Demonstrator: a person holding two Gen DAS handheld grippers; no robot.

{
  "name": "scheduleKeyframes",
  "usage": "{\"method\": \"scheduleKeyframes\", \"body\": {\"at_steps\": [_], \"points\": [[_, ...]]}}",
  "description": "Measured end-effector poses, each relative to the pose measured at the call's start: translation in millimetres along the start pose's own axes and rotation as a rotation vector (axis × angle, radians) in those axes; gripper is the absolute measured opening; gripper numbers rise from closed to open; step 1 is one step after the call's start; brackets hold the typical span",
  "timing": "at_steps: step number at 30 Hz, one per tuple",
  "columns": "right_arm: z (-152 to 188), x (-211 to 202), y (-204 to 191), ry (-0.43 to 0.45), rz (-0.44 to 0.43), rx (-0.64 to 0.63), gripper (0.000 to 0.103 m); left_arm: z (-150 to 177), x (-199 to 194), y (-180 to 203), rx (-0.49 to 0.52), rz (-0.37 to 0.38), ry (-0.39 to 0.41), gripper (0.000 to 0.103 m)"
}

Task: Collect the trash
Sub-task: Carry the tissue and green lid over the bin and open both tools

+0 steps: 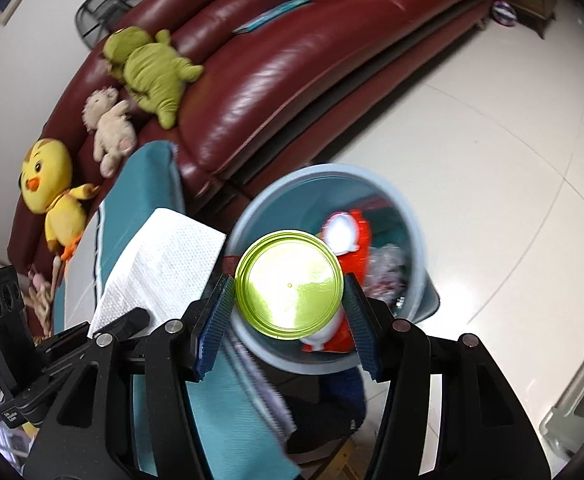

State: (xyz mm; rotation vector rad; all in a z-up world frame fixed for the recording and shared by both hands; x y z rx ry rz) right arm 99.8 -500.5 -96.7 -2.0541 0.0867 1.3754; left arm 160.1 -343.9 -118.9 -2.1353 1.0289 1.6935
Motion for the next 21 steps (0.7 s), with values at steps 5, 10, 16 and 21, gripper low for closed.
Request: {"method": "scheduleKeyframes", "body": {"at_steps": [5, 10, 16, 21], "points": [[-5, 8, 24, -0.021, 0.007, 0.037, 0.053, -12, 28, 12, 0.013, 0.031, -0.053, 0.003], [-9, 14, 40, -0.035, 0.007, 0.062, 0.053, -22, 58, 22, 0.03, 0.052, -0.103, 0.003], [-16, 18, 56, -0.046, 0.029, 0.089, 0.053, -29, 87, 29, 0.036, 0.053, -0.143, 0.005], [-20, 19, 61, -0.054, 0.05, 0.096, 0.053, -38, 103, 22, 0.007, 0.046, -0.156, 0.041]]}}
Point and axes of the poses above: each gripper's, at about its wrist camera, not at the fingertips, and x roughly the way its jaws point, y to its right, z to its underside, the point moved 7 cm from there along x, roughly the way its jaws point, and after that the axes turned 9 degrees about -y, right-handed, at the moved point
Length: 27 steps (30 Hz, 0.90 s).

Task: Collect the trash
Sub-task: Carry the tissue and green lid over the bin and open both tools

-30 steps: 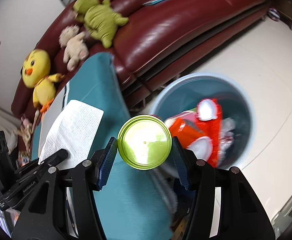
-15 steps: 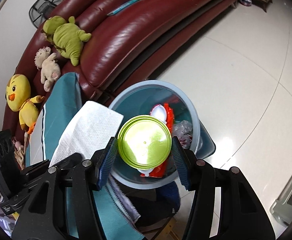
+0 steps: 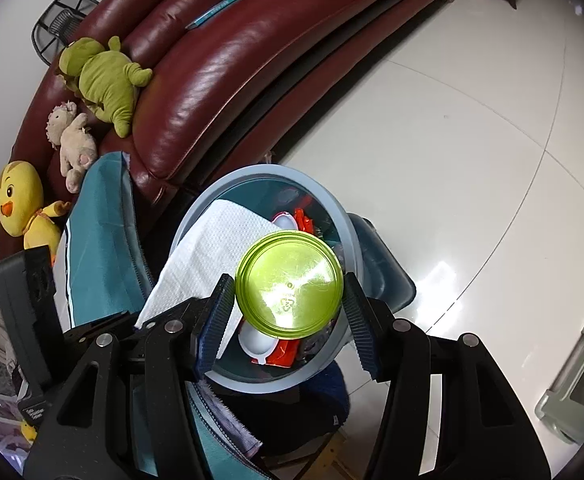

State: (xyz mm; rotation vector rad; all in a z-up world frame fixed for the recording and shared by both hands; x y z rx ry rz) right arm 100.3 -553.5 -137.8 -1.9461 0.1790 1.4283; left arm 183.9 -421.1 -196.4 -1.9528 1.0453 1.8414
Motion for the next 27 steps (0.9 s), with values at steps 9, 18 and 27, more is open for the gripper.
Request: {"method": "scheduleKeyframes", "body": {"at_steps": [9, 18, 27], "points": [[-4, 9, -7, -0.014, 0.01, -0.001, 0.053, 2, -24, -33, -0.064, -0.049, 0.078, 0.079], [1, 26, -32, -0.054, 0.009, -0.04, 0.053, 37, -53, -55, -0.092, -0.088, 0.097, 0.096], [4, 39, -74, -0.079, 0.017, -0.114, 0.053, 64, -75, -79, -0.138, -0.122, 0.144, 0.097]]}}
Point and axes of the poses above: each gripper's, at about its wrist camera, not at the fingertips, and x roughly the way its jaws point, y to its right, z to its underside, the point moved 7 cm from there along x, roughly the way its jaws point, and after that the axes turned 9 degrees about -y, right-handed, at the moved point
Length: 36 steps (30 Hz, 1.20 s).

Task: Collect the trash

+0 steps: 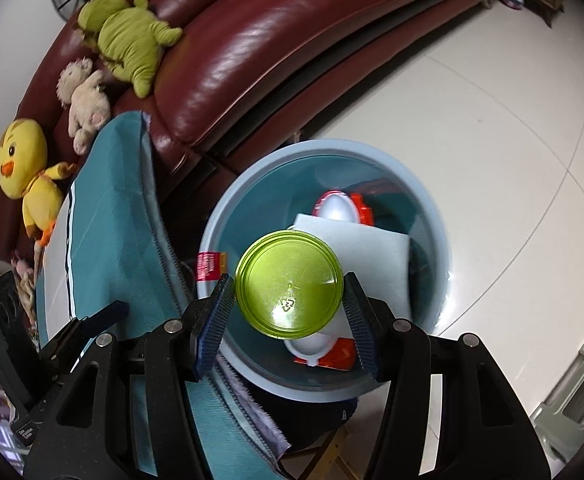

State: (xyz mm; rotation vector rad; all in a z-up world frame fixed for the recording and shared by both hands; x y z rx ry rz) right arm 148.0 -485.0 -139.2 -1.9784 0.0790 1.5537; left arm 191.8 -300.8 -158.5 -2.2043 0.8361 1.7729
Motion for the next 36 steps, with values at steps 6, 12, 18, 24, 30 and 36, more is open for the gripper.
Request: {"method": "scheduleKeyframes", "body": {"at_steps": [6, 12, 18, 24, 30, 36], "points": [[2, 12, -22, -0.02, 0.019, -0.035, 0.054, 5, -12, -12, -0.012, -0.026, 0.025, 0.097], [3, 17, -34, -0.031, 0.044, -0.049, 0.063, 7, -23, -22, -0.025, -0.011, 0.053, 0.097], [6, 10, -40, -0.017, 0.059, -0.056, 0.067, 9, -32, -21, -0.024, 0.003, 0.07, 0.097], [13, -7, -39, 0.005, 0.07, -0.052, 0.071, 16, -46, -14, -0.016, -0.003, 0.106, 0.097], [25, -27, -36, 0.03, 0.068, -0.045, 0.078, 28, -56, -11, -0.014, -0.039, 0.105, 0.098], [47, -41, -46, 0.055, 0.109, -0.112, 0.093, 40, -71, -11, -0.014, -0.08, 0.117, 0.099]]}}
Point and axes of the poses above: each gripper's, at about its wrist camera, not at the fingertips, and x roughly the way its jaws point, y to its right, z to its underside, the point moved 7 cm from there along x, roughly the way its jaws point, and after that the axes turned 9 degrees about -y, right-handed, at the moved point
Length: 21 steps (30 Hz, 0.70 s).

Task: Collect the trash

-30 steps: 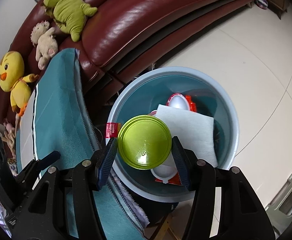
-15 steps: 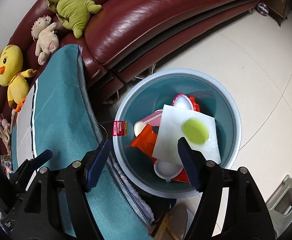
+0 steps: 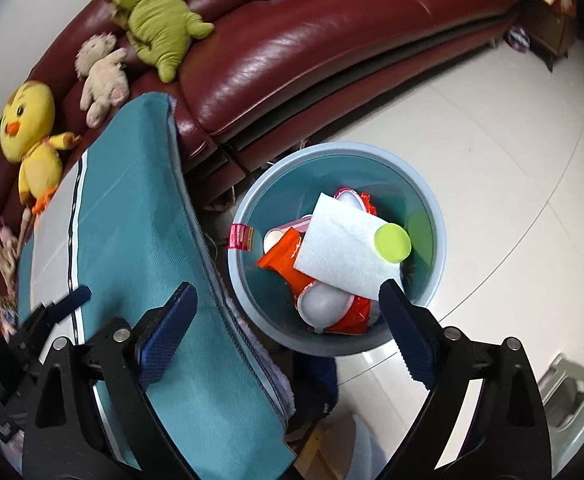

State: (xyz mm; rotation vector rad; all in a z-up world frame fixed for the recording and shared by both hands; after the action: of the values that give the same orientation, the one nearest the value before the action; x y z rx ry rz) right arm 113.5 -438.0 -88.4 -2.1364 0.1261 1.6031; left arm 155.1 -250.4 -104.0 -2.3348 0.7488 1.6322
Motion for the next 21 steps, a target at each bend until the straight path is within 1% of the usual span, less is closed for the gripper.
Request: {"method": "scheduleKeyframes", "body": {"at_steps": [1, 4, 8, 11, 21], "points": [[4, -4, -3, 0.006, 0.003, -0.018, 0.096, 2, -1, -1, -0.002, -0.003, -0.001, 0.099], [12, -11, -11, 0.021, 0.01, -0.056, 0.096, 9, -7, -4, -0.019, -0.024, 0.003, 0.099], [25, -17, -19, 0.026, 0.028, -0.104, 0.096, 23, -12, -8, -0.045, -0.028, -0.004, 0.099], [37, -23, -23, 0.045, 0.053, -0.136, 0.096, 33, -18, -12, -0.06, -0.053, 0.005, 0.099], [75, -40, -22, 0.064, 0.094, -0.181, 0.096, 58, -44, -18, -0.109, -0.073, 0.05, 0.099]]}}
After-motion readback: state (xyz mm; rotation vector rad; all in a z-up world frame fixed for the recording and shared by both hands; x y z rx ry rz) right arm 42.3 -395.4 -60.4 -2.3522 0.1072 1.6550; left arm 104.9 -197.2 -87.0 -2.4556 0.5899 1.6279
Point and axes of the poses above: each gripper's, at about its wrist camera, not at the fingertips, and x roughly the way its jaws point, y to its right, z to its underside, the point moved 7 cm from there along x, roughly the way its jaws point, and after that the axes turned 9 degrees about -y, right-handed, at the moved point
